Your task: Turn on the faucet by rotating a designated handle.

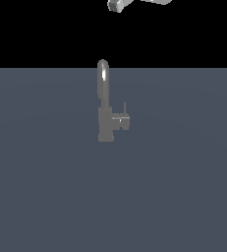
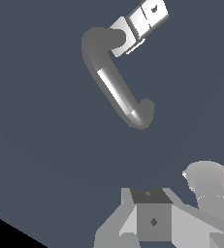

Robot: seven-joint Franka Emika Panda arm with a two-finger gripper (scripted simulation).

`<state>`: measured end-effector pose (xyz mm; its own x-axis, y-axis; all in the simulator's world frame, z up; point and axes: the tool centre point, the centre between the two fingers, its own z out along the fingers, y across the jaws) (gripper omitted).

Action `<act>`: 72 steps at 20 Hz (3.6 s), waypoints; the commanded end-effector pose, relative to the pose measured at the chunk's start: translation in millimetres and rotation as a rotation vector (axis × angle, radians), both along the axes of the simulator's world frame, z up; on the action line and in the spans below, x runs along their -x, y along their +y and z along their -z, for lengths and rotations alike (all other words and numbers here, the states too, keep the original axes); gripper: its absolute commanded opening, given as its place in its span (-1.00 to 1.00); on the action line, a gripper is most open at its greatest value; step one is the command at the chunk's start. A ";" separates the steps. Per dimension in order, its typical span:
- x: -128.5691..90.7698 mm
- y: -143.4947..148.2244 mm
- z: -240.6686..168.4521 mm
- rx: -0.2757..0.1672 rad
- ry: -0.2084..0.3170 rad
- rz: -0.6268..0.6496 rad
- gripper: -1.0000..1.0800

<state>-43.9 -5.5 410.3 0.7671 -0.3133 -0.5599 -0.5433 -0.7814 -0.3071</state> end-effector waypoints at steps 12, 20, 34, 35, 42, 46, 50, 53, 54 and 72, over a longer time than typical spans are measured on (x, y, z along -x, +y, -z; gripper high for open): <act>-67.4 -18.7 61.3 -0.203 0.207 0.201 -1.00; -101.8 -30.4 109.9 -0.337 0.343 0.334 -1.00; -144.4 -42.5 216.0 -0.590 0.604 0.592 -1.00; -145.9 -42.5 222.6 -0.604 0.619 0.607 -1.00; -152.1 -40.7 257.7 -0.679 0.697 0.686 -1.00; -153.0 -39.5 265.9 -0.696 0.714 0.704 -1.00; -153.1 -39.0 266.6 -0.697 0.716 0.705 -1.00; -151.1 -39.2 266.4 -0.697 0.716 0.704 -1.00; -149.3 -39.2 265.9 -0.697 0.716 0.704 -1.00; -112.2 -40.4 257.1 -0.697 0.715 0.704 -1.00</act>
<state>75.4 -45.5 151.9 0.0062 -0.0047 -1.0000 -0.9996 -0.0281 -0.0061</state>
